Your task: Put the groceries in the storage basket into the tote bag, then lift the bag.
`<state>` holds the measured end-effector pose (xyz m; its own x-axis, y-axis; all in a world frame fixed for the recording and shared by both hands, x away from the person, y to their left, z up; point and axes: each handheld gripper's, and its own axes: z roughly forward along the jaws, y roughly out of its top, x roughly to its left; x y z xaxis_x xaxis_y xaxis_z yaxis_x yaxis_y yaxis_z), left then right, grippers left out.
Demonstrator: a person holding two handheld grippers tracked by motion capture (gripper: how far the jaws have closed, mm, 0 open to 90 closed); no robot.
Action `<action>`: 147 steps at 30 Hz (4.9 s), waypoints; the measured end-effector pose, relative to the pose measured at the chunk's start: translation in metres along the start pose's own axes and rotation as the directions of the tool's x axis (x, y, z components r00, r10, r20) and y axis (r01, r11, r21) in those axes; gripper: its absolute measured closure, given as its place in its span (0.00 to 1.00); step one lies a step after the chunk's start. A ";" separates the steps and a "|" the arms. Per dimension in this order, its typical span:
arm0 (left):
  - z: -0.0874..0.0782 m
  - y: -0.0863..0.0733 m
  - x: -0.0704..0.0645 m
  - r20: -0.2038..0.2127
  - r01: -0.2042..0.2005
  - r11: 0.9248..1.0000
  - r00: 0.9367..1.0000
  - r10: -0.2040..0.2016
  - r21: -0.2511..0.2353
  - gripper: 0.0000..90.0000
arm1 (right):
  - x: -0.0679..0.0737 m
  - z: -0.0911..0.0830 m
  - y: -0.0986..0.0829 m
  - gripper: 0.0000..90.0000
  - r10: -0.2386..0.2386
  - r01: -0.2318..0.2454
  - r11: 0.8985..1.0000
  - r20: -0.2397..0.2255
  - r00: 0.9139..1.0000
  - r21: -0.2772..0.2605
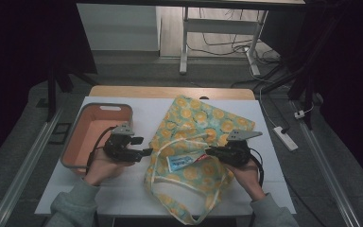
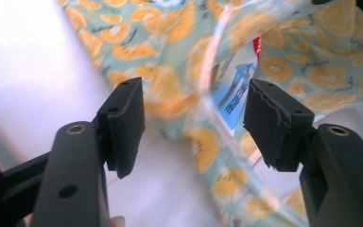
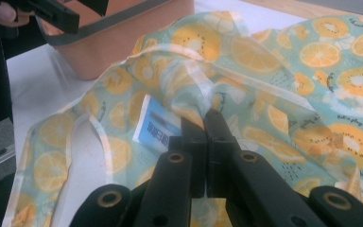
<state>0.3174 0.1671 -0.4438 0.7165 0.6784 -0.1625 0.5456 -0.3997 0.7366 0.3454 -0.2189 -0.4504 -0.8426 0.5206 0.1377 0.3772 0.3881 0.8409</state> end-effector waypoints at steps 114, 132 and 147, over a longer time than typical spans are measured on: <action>-0.068 0.054 0.002 0.139 0.064 0.967 0.990 -0.030 -0.248 0.98 | -0.017 -0.121 0.085 1.00 0.026 0.081 0.949 0.331 0.943 -0.304; -0.001 0.033 0.013 0.039 0.106 0.985 0.994 -0.102 -0.135 0.46 | -0.053 -0.046 0.021 0.74 0.098 -0.071 0.991 0.258 0.961 -0.115; -0.052 -0.016 0.011 -0.101 0.074 0.989 0.991 -0.087 -0.128 0.24 | -0.040 -0.093 -0.004 0.47 0.080 -0.047 0.986 0.210 0.974 -0.158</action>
<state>0.2940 0.2131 -0.4236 0.6186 0.7694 -0.1593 0.5370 -0.2659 0.8006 0.3418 -0.3120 -0.4107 -0.7104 0.6979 0.0915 0.3510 0.2385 0.9055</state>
